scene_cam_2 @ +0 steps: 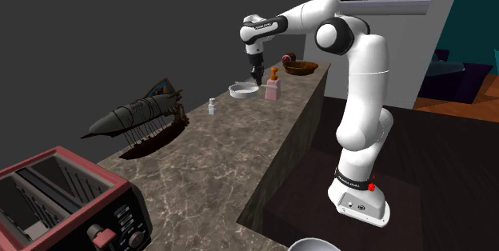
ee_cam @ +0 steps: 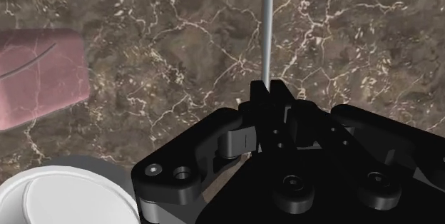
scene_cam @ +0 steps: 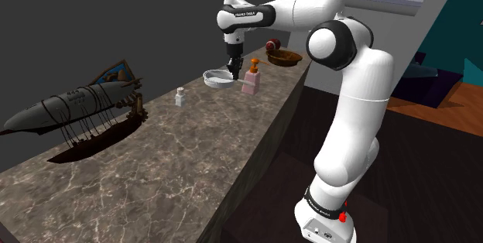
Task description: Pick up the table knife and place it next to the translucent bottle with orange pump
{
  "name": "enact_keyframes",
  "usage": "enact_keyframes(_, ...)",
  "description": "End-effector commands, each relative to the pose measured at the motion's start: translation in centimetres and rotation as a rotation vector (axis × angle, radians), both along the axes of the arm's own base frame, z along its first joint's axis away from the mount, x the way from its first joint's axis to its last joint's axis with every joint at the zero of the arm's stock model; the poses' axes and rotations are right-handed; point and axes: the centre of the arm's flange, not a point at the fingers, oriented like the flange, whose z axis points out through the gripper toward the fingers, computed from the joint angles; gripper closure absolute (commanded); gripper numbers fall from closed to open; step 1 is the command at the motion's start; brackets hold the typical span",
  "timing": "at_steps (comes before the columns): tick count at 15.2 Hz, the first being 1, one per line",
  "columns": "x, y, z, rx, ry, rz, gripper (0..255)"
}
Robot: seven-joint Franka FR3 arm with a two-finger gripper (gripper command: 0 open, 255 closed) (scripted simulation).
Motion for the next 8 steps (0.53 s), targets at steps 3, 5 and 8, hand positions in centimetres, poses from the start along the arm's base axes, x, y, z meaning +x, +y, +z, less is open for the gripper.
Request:
enact_keyframes(3,0.1,0.0,-2.1,0.0,-0.001,0.0,255)
enact_keyframes(5,0.1,0.0,-3.1,0.0,-0.001,0.0,255)
enact_keyframes(8,0.1,0.0,-4.7,0.0,-0.001,0.0,255)
